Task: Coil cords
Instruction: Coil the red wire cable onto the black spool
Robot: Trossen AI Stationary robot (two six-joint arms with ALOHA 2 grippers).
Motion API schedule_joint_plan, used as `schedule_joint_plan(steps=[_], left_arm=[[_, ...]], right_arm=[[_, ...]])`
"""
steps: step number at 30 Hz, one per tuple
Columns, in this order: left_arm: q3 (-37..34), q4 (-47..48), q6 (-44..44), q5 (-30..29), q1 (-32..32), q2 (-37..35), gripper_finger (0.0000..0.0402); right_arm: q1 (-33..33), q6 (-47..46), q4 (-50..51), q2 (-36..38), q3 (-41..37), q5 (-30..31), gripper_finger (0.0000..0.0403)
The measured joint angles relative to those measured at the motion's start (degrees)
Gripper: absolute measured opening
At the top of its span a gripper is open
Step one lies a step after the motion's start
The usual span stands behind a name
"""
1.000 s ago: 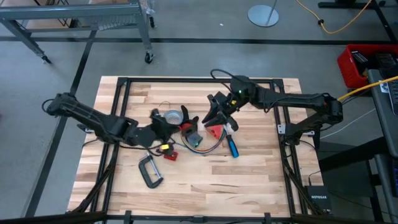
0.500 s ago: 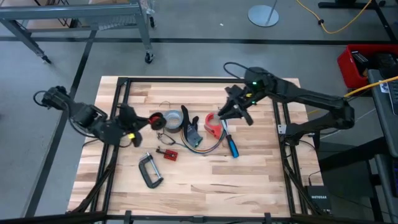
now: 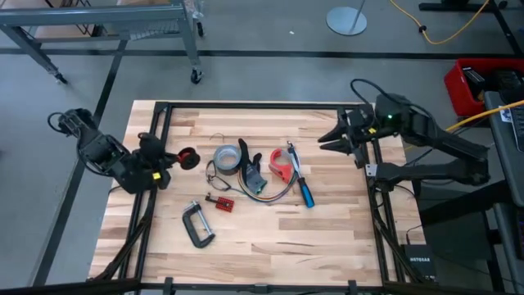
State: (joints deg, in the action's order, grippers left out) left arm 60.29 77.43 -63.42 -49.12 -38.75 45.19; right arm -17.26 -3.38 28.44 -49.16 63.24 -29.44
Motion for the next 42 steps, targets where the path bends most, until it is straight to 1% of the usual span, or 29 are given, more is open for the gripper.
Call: schedule_joint_plan(steps=[2,6,8,10,13,18,20,22,23,25,27,31,33,38,42], left_arm=[[-1.9,-0.6,-1.3,0.0,-0.9,-0.3,0.0],[-7.3,-2.3,-6.4,-0.4,-2.8,-1.1,0.0],[-10.7,-6.3,-7.1,-1.1,-3.7,-1.5,0.0],[-14.5,-12.9,-5.9,-1.5,-4.5,-1.8,0.0],[-21.0,-28.5,0.5,-1.7,-5.5,-2.1,0.0],[-32.6,-63.1,14.5,-1.6,-6.3,-1.3,0.0],[-36.6,-75.7,17.7,-1.6,-6.2,-0.5,0.0],[-39.8,-85.5,18.8,-1.7,-5.9,0.5,0.0],[-40.9,-89.0,18.6,-1.6,-5.6,1.1,0.0],[-42.8,-94.0,16.4,-1.2,-4.7,2.6,0.0],[-43.9,-96.9,12.8,0.0,-3.7,4.6,0.0],[-44.1,-99.6,8.0,4.2,-1.3,10.0,0.0],[-44.1,-103.5,8.2,6.0,-0.2,13.1,0.0],[-44.1,-115.7,12.7,8.8,2.7,21.3,0.0],[-44.1,-124.5,14.0,11.7,5.7,27.6,0.0]], right_arm=[[0.0,-1.1,-0.4,2.4,-2.3,1.0,0.0099],[0.0,-3.0,-3.7,6.3,-7.3,1.5,0.0099],[0.0,-4.1,-6.3,7.6,-9.6,1.5,0.0099],[0.0,-5.2,-7.6,8.8,-11.9,1.5,0.0099],[0.0,-5.3,-9.3,9.9,-14.0,1.5,0.0099],[0.0,-5.3,-9.4,10.3,-15.8,1.5,0.0099],[0.0,-5.2,-9.6,10.2,-15.8,1.5,0.0099],[0.0,-4.9,-11.0,10.0,-15.8,1.4,0.0099],[0.0,-4.4,-11.8,9.9,-15.8,1.5,0.0099],[0.0,-3.7,-13.6,9.9,-15.8,1.4,0.0099],[0.0,-3.3,-14.9,10.0,-15.8,1.4,0.0099],[0.0,-1.6,-15.3,9.9,-15.8,1.4,0.0099],[0.0,-1.3,-15.3,9.9,-15.8,1.4,0.0099],[0.0,-1.1,-15.1,9.9,-15.8,1.4,0.0099],[0.0,-0.8,-15.1,9.9,-15.8,1.4,0.0099]])
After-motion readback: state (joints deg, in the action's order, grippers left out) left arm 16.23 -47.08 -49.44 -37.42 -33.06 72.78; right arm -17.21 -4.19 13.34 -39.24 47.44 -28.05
